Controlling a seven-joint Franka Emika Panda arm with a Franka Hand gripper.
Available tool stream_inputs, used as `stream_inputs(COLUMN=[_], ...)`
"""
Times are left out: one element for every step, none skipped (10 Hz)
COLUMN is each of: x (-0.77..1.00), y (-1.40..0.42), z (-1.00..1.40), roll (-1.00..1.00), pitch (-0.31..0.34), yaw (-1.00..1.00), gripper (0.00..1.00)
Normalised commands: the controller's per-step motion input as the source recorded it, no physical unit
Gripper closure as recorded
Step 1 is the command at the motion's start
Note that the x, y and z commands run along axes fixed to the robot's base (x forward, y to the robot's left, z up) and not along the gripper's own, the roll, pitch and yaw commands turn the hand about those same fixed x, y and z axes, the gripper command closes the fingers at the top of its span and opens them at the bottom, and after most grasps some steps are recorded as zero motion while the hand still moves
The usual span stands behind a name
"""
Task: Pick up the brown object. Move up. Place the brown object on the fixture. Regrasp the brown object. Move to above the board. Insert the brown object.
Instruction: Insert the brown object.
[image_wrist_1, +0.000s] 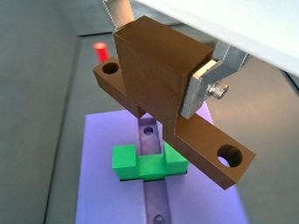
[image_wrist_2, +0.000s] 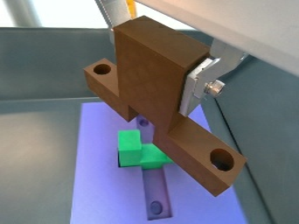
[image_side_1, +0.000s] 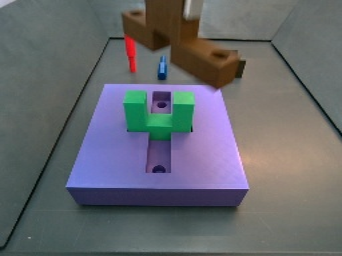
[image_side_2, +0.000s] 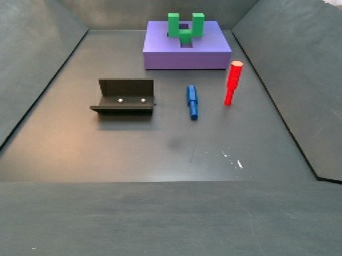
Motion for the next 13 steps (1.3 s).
stream_inputs(x=[-0.05,-0.07,-0.07,0.00,0.00,-0.06,-0.06,0.00,0.00,-0.10,-0.04,0.00,0.00], y=[-0.05,-0.07,-0.07,-0.06,-0.05,0.00,-0.04,-0.08,-0.08,-0.06,0.00,0.07,0.07], z=[-0.37,-0.29,-0.27,-0.16,-0.13,0.00,0.00,0.00,-0.04,-0.11,-0.07,-0.23,-0.35], roll=[-0.15,-0.19,-0.19,-0.15,-0.14,-0.02,0.09,0.25,0.28,0.31,0.26,0.03,-0.14], pitch=[-0.164,-0.220,-0.217,-0.146,-0.106,-0.131,-0.147,-0.109,-0.107,-0.126,-0.069,0.000,0.000], yaw=[-0.92,-0.89,-0.90,-0.96,-0.97,-0.82,-0.76,-0.76,-0.74,-0.65,-0.46,-0.13,-0.05], gripper=[1.00,1.00,1.00,1.00,1.00,1.00,1.00,1.00,1.00,1.00,1.00,1.00,1.00])
